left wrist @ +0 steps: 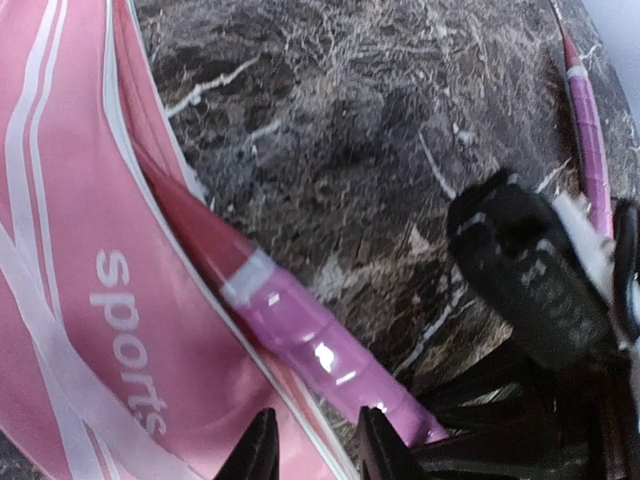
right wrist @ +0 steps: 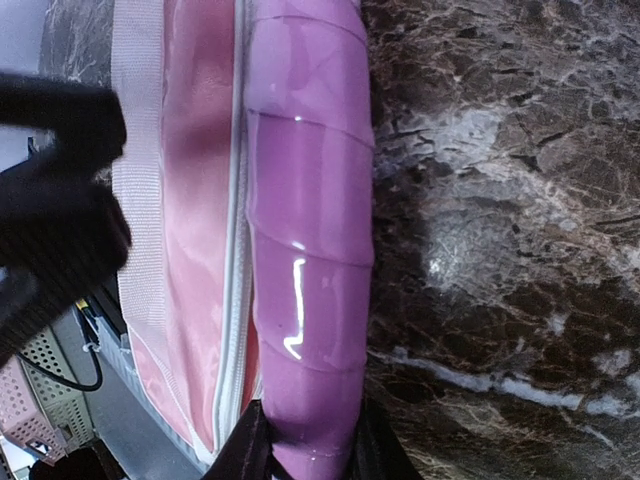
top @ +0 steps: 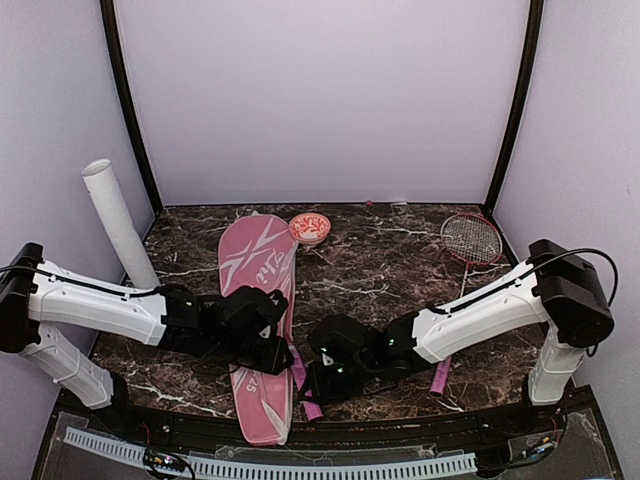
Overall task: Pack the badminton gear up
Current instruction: Adjust the racket in the racket bag.
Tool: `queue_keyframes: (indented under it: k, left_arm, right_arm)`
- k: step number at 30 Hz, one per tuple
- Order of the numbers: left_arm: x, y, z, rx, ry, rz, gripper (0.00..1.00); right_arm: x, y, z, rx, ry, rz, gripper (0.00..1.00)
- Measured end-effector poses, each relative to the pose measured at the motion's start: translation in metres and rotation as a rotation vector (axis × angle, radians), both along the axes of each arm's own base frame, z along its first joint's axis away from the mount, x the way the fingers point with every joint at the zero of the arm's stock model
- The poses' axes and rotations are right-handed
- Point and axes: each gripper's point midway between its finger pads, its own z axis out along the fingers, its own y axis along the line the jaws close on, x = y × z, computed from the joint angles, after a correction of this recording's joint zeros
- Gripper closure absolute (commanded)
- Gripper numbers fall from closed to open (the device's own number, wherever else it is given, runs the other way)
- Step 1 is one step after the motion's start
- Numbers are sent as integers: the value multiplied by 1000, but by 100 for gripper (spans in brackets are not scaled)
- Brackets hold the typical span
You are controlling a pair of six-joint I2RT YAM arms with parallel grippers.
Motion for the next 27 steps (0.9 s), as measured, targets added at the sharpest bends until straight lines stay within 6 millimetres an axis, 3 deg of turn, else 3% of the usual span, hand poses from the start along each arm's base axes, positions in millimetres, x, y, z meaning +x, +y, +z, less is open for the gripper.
queue_keyframes:
  k: [5, 15, 27]
  left_arm:
    - [-22, 7, -11, 60, 55, 24, 74]
    - [-29, 10, -36, 157, 108, 51, 59]
    - [-30, 14, -57, 291, 127, 21, 70]
  right_arm:
    - [1, 1, 0, 3, -3, -2, 88]
    - [3, 6, 0, 5, -9, -6, 87]
    - [5, 7, -2, -1, -16, -7, 87]
